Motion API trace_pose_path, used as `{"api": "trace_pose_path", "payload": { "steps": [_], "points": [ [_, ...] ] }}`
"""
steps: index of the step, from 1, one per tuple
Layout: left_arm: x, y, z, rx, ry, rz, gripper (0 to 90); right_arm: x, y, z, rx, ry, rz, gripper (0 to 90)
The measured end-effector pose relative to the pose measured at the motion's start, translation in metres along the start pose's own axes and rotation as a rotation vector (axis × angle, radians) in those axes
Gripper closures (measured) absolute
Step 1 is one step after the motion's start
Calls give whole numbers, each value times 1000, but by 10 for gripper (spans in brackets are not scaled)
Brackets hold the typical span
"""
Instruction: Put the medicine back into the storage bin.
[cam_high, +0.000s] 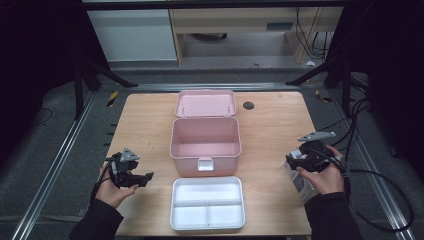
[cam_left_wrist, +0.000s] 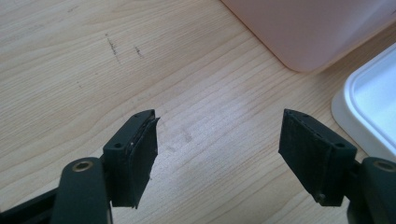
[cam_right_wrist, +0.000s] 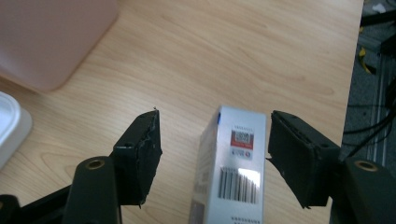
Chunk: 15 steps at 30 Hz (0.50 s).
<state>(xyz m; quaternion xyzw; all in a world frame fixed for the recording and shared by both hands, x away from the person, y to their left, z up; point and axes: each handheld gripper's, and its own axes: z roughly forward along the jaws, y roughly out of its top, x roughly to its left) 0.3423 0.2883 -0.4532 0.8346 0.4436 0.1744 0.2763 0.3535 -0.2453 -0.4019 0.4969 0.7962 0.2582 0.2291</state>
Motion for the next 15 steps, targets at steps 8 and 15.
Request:
{"api": "trace_pose_path", "payload": {
  "steps": [8,15],
  "points": [
    [-1,-1,2,10,-6,7,281,-10,-20,9,62,7,40,331],
    [-4,-1,4,16,-11,22,281,-19,-32,23,115,22,78,346]
  ]
}}
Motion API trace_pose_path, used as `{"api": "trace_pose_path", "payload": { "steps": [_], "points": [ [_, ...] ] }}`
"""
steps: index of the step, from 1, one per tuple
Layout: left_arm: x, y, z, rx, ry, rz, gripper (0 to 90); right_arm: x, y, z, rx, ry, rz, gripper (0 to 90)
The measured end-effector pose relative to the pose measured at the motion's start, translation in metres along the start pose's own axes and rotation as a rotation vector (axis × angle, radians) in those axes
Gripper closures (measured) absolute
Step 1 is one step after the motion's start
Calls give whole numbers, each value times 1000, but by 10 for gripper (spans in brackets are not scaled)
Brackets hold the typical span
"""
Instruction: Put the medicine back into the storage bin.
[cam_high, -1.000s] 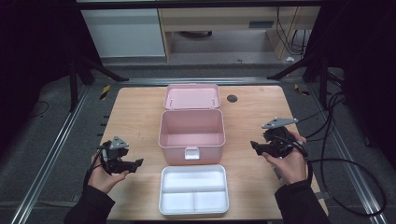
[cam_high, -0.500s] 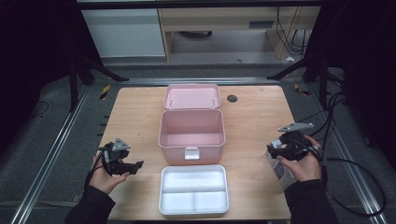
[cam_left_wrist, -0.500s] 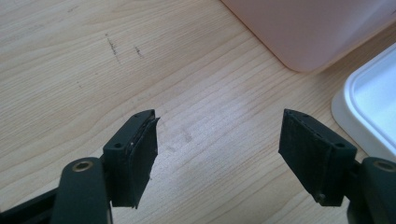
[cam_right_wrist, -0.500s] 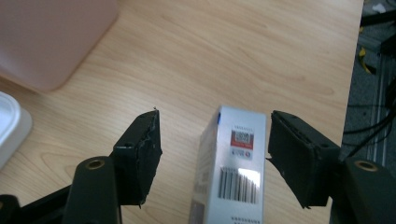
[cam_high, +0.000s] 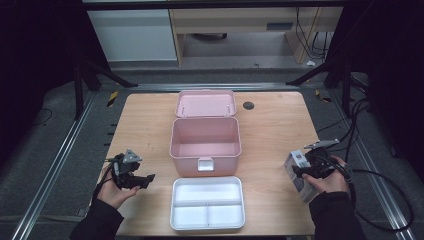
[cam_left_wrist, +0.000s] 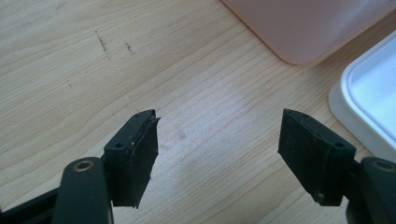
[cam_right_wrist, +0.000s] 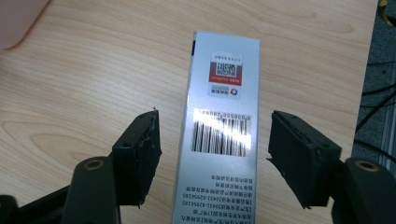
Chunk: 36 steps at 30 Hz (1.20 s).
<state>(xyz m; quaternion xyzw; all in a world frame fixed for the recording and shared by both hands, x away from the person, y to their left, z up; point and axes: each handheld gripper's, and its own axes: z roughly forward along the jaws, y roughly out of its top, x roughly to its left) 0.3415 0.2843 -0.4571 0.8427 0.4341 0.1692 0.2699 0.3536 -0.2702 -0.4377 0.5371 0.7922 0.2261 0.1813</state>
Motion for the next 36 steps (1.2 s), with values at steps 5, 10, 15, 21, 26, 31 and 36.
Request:
{"api": "trace_pose_path", "payload": {
  "steps": [5,10,15,21,26,31,36],
  "points": [
    [1,-1,0,4,1,0,283,-2,-4,7,40,0,11,371],
    [-1,0,2,9,-4,7,284,-4,-7,14,89,4,17,398],
    [-1,-1,2,13,-6,11,285,-3,-7,18,124,9,19,455],
    [-1,0,3,16,-8,15,287,-1,-7,22,165,25,27,528],
    [-2,0,3,19,-7,17,289,-1,-5,21,183,19,31,550],
    [-2,0,3,16,-6,16,293,0,-2,18,179,18,7,555],
    [-2,0,3,19,-3,18,294,3,9,7,131,32,-16,556]
  ]
}}
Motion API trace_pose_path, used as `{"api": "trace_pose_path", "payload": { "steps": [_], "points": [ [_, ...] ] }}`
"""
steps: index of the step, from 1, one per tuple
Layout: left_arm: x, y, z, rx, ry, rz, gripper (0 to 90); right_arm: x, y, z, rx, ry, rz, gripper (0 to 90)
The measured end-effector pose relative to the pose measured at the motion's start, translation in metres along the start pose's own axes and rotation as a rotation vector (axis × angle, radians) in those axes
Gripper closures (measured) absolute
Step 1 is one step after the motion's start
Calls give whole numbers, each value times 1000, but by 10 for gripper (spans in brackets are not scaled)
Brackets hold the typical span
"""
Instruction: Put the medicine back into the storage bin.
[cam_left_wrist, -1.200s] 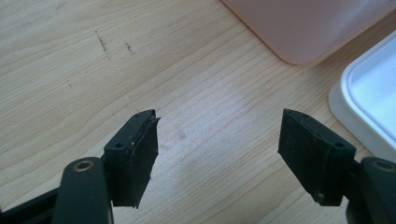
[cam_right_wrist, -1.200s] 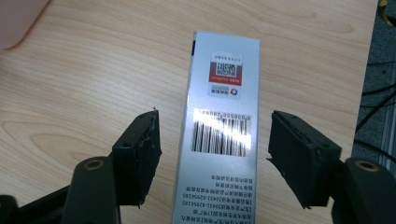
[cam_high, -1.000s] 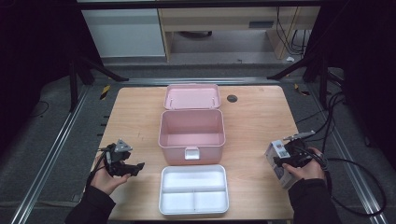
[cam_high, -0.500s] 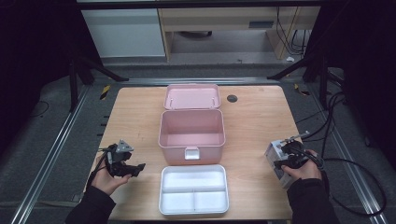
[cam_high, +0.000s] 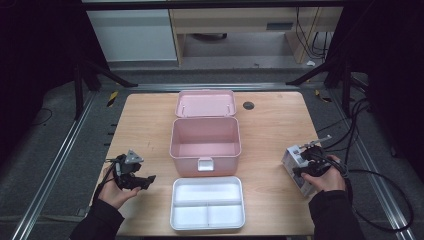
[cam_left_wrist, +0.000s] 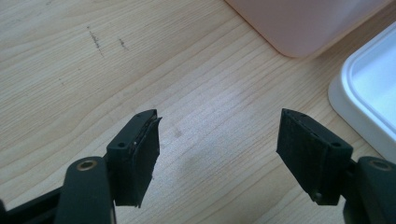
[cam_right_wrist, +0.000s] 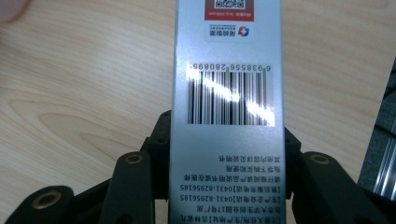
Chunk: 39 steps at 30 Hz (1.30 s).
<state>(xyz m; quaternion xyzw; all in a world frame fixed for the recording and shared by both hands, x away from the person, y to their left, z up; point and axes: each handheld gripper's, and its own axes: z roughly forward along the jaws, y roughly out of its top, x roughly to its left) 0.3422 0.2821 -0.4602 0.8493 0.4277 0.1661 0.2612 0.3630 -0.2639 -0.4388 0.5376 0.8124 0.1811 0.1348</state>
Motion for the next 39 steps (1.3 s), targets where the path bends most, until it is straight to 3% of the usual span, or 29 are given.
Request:
{"api": "trace_pose_path", "payload": {
  "steps": [11,19,28,39],
  "points": [
    [1,0,1,-2,0,-6,294,11,32,-35,-113,54,-36,558],
    [0,-1,4,7,-3,-7,292,22,65,-55,-177,70,-57,559],
    [0,-2,5,18,-7,-4,290,32,100,-73,-205,92,-99,560],
    [0,-1,7,21,-12,2,291,60,142,-85,-248,126,-170,560]
  ]
}}
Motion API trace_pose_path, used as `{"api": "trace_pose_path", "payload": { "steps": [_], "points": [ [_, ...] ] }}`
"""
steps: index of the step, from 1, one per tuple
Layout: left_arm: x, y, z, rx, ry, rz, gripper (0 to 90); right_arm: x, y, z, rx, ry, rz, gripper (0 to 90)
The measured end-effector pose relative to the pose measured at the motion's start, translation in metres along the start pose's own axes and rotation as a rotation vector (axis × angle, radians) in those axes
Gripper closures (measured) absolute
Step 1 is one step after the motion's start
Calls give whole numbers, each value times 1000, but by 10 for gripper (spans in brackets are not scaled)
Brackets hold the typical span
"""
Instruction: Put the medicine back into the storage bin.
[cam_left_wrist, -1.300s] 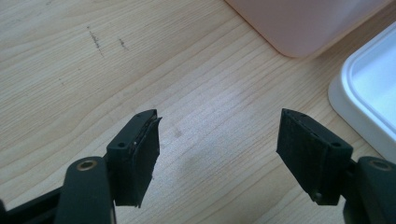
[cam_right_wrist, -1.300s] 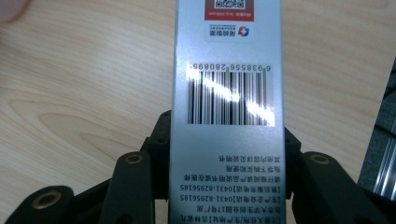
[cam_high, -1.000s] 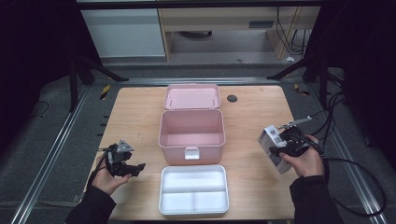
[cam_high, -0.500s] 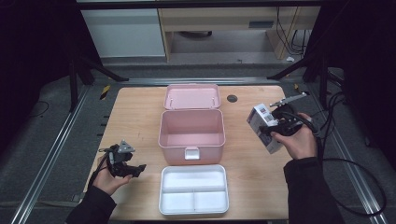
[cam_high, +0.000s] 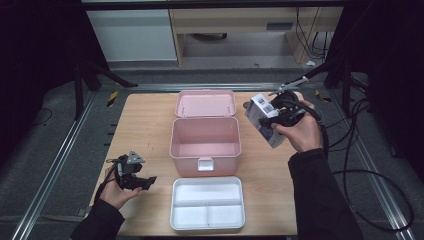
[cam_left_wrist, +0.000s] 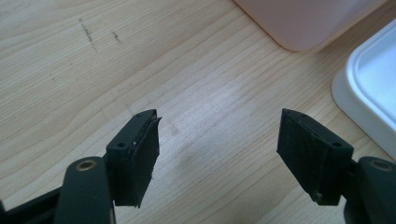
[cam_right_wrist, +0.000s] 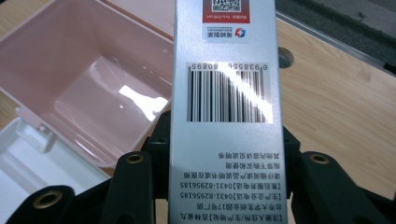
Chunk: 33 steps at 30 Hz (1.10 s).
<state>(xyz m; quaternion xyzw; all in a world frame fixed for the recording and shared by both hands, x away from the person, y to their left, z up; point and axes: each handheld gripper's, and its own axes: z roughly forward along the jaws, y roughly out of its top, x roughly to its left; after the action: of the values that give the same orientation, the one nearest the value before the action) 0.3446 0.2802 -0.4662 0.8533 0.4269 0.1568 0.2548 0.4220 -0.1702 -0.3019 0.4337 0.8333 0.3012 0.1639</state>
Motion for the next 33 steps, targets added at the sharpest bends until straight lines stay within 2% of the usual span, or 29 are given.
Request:
{"api": "trace_pose_path", "payload": {
  "steps": [9,18,24,33],
  "points": [
    [0,0,0,0,0,3,292,22,38,9,-29,41,-54,561],
    [0,1,1,2,-1,6,292,41,62,27,-24,76,-95,561],
    [0,0,1,3,-2,6,292,56,72,41,-11,100,-117,560],
    [0,0,0,1,-1,7,292,84,78,64,5,127,-187,560]
  ]
}}
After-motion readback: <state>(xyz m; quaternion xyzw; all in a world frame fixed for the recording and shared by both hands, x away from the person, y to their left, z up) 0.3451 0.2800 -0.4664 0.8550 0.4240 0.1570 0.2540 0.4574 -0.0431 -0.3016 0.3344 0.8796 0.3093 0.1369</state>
